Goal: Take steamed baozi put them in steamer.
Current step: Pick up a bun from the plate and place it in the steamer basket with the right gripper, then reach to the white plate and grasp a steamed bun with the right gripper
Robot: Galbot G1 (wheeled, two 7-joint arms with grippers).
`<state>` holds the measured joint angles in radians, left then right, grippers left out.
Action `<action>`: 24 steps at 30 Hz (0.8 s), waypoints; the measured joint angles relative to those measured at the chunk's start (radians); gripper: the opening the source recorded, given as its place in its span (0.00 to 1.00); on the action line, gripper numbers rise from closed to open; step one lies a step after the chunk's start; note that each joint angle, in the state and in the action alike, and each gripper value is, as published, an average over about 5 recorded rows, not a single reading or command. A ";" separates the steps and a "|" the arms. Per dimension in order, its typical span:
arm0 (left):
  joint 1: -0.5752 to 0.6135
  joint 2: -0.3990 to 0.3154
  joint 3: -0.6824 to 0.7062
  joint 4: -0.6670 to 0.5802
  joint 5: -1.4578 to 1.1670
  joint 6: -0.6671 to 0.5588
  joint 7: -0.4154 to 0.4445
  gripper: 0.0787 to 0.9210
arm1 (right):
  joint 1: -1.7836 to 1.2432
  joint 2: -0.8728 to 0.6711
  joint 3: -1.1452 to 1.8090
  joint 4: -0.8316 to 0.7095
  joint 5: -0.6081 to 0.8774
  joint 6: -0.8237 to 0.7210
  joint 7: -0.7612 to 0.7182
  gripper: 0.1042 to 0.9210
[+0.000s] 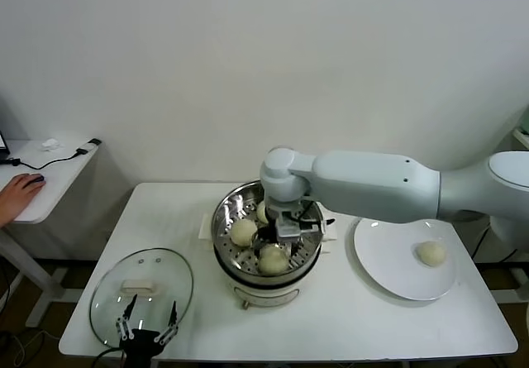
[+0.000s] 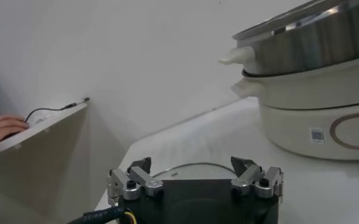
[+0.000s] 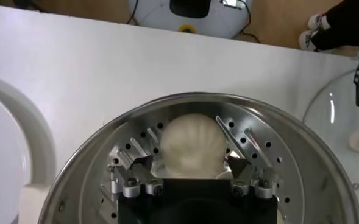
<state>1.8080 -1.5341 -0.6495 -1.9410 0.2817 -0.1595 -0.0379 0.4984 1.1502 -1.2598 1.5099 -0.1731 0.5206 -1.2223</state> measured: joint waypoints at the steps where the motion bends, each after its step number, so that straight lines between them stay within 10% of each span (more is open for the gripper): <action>1: 0.000 0.000 0.001 0.001 0.000 -0.001 0.000 0.88 | 0.004 -0.007 0.008 -0.002 0.002 -0.001 0.000 0.88; 24: 0.000 -0.008 0.014 -0.019 -0.026 -0.013 -0.003 0.88 | 0.153 -0.539 -0.052 -0.064 0.386 -0.547 0.165 0.88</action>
<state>1.8080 -1.5426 -0.6356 -1.9599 0.2560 -0.1720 -0.0412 0.6513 0.6112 -1.3119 1.4458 0.2126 -0.0268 -1.0570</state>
